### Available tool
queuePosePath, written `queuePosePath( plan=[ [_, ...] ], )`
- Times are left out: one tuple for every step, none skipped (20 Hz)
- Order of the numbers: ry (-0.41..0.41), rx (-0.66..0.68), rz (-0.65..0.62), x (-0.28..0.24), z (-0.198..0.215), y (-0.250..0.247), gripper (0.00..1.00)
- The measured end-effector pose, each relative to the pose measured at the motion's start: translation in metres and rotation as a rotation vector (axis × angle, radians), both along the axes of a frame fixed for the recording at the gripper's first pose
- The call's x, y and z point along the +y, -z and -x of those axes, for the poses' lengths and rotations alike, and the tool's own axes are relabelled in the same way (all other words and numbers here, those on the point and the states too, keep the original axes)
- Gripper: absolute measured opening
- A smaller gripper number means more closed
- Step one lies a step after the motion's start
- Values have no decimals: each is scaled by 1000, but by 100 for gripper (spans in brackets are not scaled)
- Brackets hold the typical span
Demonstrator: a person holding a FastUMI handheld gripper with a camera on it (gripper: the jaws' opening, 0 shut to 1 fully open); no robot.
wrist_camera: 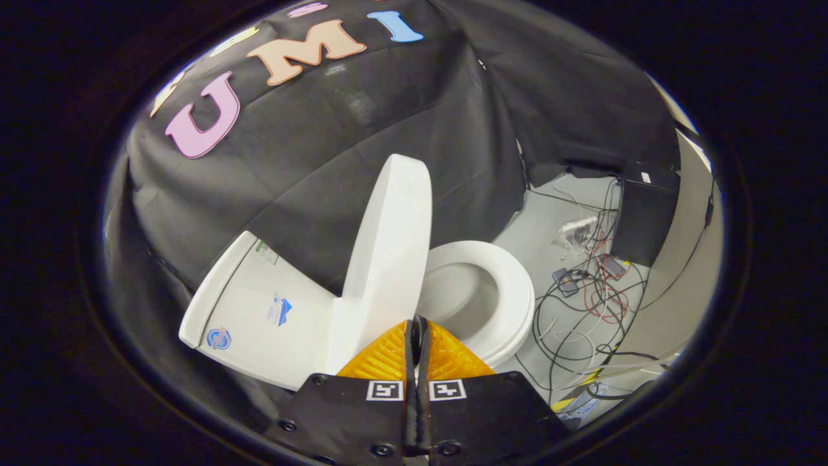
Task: Open the toilet lid.
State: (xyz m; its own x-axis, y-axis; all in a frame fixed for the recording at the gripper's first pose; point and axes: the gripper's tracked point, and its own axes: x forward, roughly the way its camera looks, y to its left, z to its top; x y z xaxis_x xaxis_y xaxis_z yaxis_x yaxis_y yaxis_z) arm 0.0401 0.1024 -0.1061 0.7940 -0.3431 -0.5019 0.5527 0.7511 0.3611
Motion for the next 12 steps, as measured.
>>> queuePosePath(
  plan=[
    [-4, 3, 12, 1, -2, -2, 1],
    [-8, 5, 22, 2, -2, -4, 0],
    [-13, 8, 34, 4, -2, -6, 1],
    [-15, 11, 43, 5, -2, -7, 1],
    [-16, 12, 50, 5, -4, -9, 1],
    [-18, 13, 57, 6, -4, -11, 1],
    [-21, 12, 62, 7, -5, -12, 1],
    [-25, 11, 67, 9, -5, -15, 1],
    [-30, 11, 75, 11, -6, -16, 0],
    [-33, 12, 82, 13, -6, -18, 0],
    [-37, 13, 92, 13, -8, -20, 0],
    [-41, 15, 100, 14, -8, -22, 0]
  ],
)
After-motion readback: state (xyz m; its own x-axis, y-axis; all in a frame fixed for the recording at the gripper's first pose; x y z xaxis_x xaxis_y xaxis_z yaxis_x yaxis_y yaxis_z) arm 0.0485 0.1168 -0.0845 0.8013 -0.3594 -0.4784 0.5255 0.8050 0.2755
